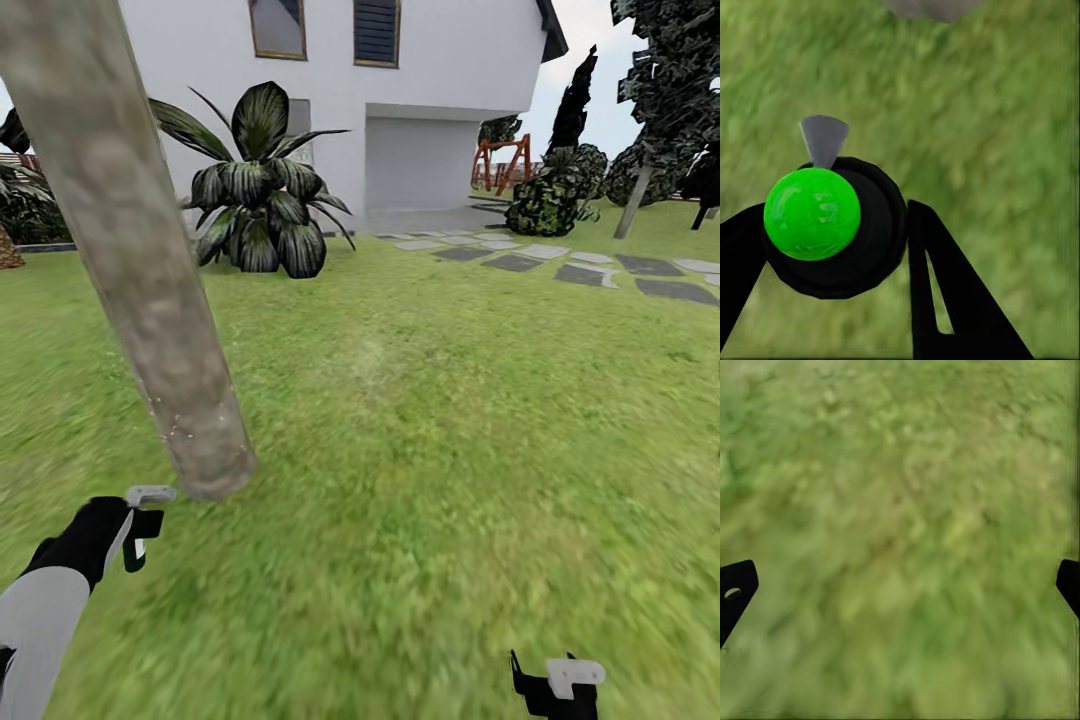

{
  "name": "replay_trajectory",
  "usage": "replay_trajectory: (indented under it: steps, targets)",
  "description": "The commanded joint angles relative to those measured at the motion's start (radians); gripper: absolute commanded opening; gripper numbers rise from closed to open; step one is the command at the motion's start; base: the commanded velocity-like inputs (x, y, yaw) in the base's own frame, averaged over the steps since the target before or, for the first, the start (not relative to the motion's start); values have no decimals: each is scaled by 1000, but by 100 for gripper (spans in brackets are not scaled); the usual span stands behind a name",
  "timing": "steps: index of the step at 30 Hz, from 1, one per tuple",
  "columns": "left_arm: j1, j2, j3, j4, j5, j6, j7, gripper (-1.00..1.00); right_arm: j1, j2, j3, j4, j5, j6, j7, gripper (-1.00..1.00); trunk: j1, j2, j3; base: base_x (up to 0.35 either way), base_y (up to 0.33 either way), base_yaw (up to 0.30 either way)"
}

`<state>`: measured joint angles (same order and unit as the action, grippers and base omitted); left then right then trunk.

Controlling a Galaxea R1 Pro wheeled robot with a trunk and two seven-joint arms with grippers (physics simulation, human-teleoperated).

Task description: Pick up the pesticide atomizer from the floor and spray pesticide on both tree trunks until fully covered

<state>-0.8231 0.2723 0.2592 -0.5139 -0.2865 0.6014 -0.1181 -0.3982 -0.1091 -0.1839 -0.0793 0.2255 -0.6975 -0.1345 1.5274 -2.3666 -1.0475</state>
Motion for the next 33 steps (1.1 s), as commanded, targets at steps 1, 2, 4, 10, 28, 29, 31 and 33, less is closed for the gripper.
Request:
replay_trajectory:
  steps: [1, 2, 4, 10, 28, 29, 31, 33]
  targets:
    - [-1, -1, 6, -2, -11, 5, -9, -100, -1, 0, -5, 1, 11, -2, -5, 100, 0, 0, -1, 0, -268, 0]
    - [-1, -1, 6, -2, -11, 5, -9, -100, -1, 0, -5, 1, 11, -2, -5, 100, 0, 0, -1, 6, -268, 0]
    - [-1, 0, 6, 1, -12, 5, -9, -100, -1, 0, -6, 1, 11, -2, -5, 100, 0, 0, -1, 60, -268, 0]
    - [-1, 0, 6, 4, -11, 5, -9, -100, -1, -1, -6, 0, 10, -2, -7, 100, 0, 0, -1, 124, -268, 12]
    - [-1, 0, 6, 5, -12, 5, -9, -100, -1, -1, -6, 1, 11, -2, -7, 100, 0, 0, -1, 118, -268, 205]
    - [-1, 0, 6, 5, -12, 5, -9, -100, -1, -1, -6, 1, 10, -2, -7, 100, 0, 0, -1, 112, -268, 6]
    - [-1, 0, 6, 5, -12, 5, -9, -100, -1, -1, -6, 1, 10, -2, -7, 100, 0, 0, -1, 112, -268, 2]
    - [-1, 0, 6, 6, -11, 5, -9, -100, -1, -1, -6, 1, 10, -2, -7, 100, 0, 0, -1, 112, -269, 0]
